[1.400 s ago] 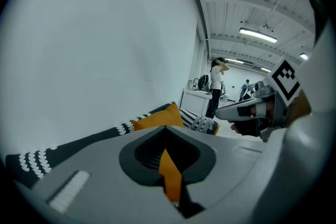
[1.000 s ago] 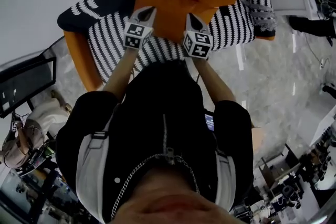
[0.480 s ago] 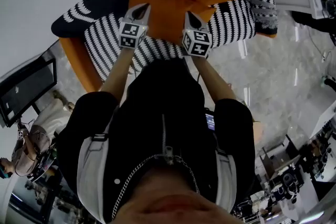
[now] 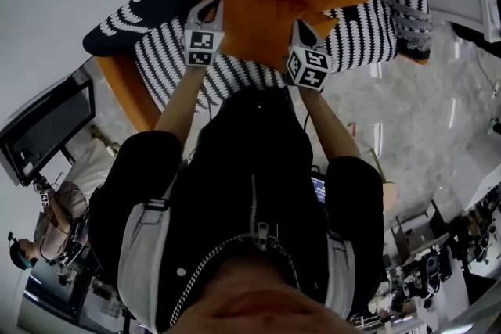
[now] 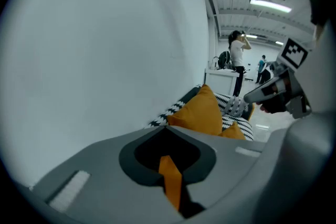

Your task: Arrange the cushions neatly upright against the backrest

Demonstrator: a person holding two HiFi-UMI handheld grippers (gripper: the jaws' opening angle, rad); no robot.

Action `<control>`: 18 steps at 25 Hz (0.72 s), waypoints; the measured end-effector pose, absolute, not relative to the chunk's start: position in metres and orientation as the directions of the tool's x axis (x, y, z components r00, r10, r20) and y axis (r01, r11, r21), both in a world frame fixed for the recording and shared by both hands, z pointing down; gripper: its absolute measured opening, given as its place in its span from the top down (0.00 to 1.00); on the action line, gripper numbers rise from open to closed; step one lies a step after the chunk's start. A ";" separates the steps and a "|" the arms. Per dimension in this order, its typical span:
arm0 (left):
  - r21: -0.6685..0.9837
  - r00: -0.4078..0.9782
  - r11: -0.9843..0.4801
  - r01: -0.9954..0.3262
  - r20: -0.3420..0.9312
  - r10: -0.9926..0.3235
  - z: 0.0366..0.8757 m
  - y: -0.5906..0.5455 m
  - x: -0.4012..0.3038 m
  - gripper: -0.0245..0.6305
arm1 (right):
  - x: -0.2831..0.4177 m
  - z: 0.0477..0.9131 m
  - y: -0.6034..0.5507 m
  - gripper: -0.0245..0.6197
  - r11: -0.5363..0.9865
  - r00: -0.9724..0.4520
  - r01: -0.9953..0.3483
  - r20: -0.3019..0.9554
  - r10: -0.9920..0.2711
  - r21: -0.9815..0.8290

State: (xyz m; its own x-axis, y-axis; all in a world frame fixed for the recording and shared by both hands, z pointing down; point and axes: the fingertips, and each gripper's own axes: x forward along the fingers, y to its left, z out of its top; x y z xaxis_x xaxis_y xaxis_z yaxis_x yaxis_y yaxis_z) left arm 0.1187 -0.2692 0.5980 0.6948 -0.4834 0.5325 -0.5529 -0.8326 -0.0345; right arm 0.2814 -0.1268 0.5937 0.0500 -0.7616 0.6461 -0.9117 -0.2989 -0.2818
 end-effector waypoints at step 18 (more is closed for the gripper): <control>-0.071 0.462 -0.779 -0.623 0.770 -0.440 0.756 -0.368 0.091 0.73 | 0.324 0.657 -0.122 0.96 -0.438 0.154 -0.874 0.734 -0.662 -0.211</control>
